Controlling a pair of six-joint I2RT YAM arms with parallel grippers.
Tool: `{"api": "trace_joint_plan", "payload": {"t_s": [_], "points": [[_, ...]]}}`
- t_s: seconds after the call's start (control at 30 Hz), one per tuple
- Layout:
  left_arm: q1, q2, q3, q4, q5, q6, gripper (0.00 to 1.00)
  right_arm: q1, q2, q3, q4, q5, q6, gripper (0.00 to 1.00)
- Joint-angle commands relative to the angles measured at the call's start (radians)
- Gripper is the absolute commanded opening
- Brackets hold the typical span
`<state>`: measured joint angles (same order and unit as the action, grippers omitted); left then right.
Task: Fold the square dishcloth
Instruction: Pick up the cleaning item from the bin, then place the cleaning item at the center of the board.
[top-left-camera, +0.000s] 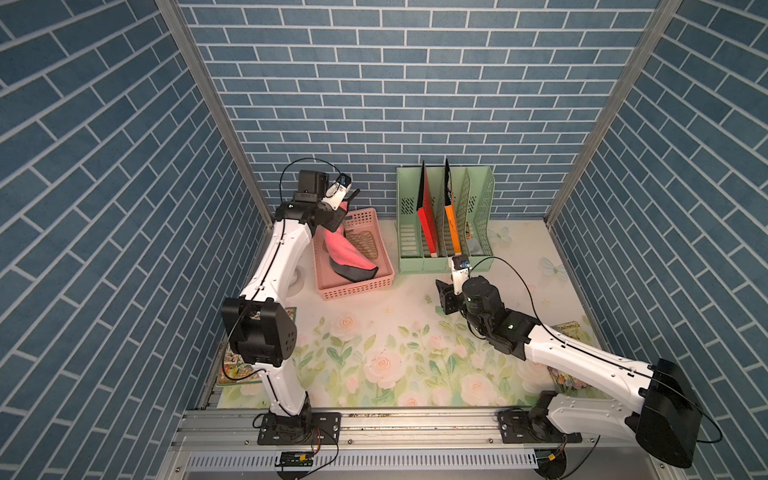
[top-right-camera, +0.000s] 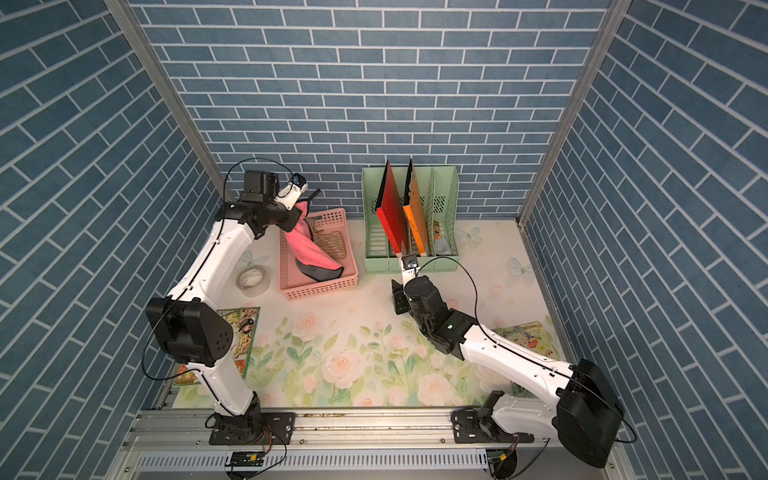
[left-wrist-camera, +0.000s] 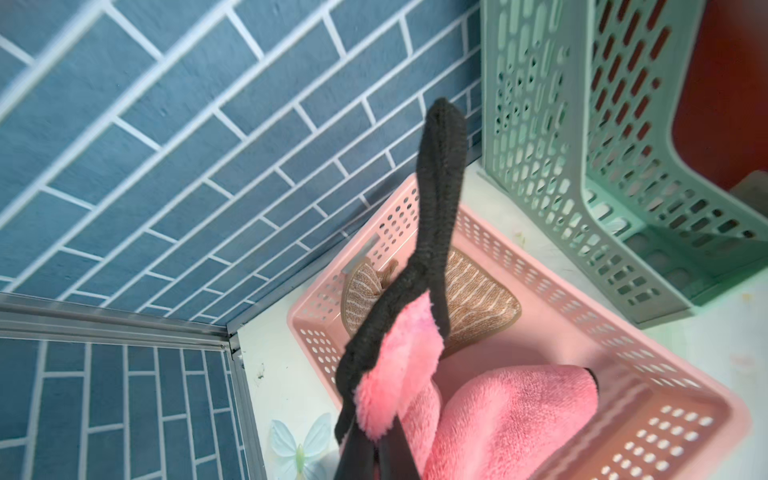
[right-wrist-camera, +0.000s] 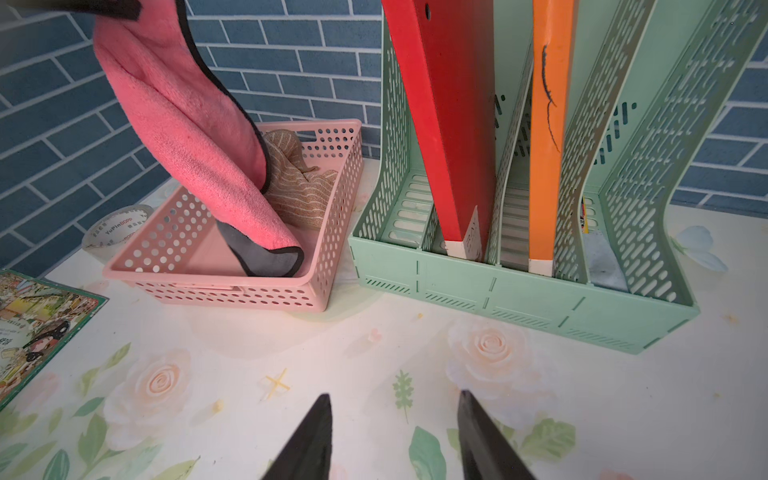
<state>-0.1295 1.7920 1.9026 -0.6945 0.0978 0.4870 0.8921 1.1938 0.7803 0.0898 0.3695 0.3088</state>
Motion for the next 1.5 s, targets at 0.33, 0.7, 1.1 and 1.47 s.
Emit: {"api": "trace_joint_plan", "payload": {"t_s": [0.33,0.7,1.1,1.47], "points": [[-0.226,-0.303,0.132,-0.305,0.492,0.076,0.00,-0.040,0.000,0.104,-0.024,-0.109,-0.045,0.54],[-0.445,-0.330,0.091,-0.417,0.729,0.142,0.00,-0.130,-0.215,0.056,-0.128,-0.270,-0.086,0.70],[-0.358,-0.368,-0.534,-0.364,0.630,0.462,0.09,-0.137,-0.194,-0.070,-0.156,-0.303,-0.053,0.77],[-0.008,-0.541,-0.887,-0.300,0.528,0.616,0.14,-0.099,0.102,-0.051,-0.021,-0.384,-0.007,0.78]]}}
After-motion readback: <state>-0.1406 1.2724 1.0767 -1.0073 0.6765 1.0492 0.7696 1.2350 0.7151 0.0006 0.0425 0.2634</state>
